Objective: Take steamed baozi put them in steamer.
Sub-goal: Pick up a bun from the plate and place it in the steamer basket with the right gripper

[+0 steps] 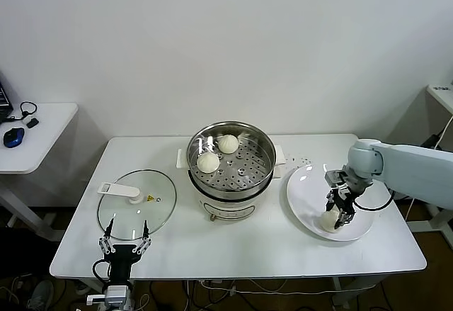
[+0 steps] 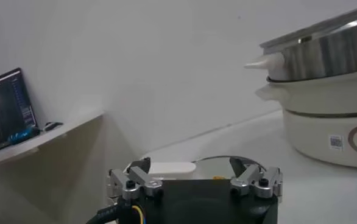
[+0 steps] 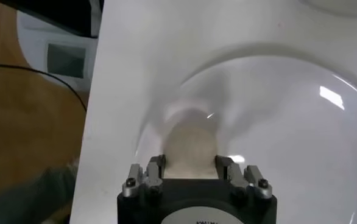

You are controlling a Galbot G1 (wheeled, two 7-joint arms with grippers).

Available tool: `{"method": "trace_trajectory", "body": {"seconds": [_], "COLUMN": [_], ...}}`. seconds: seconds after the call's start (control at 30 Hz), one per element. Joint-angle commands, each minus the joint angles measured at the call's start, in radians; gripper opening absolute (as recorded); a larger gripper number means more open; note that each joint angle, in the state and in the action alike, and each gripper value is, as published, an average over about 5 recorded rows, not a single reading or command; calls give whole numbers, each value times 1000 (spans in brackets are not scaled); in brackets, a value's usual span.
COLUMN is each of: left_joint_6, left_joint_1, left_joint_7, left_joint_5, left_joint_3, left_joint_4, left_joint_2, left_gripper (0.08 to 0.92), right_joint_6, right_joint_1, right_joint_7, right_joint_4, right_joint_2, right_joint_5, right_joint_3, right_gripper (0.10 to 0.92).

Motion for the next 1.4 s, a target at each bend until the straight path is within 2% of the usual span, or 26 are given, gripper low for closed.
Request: {"method": "trace_trajectory", "body": {"seconds": [0.03, 0.27, 0.77, 1.1, 1.4], "left_joint_6": [4, 1, -2, -3, -5], "left_joint_1": [-3, -2, -5, -3, -4], "left_joint_7": [2, 2, 0, -3, -8], "left_joint_5": [2, 2, 1, 2, 3], "left_joint_3": [9, 12, 12, 11, 13], "left_joint_4": [-3, -3, 2, 2, 2], "left_joint_2": [-10, -6, -6, -9, -14], "left_gripper": [823, 823, 823, 823, 823], "right_joint_6": [32, 93, 400, 791, 909], "right_joint_1": [234, 432, 598, 582, 438], "right_joint_7": [-17, -36, -17, 23, 80], "right_joint_4": [84, 120, 69, 34, 0], "right_joint_2": [14, 81, 238, 360, 480], "right_joint_5": [38, 107, 138, 75, -55], "right_joint_3": [-153, -263, -225, -153, -36], "right_gripper": [568, 568, 571, 573, 582]}}
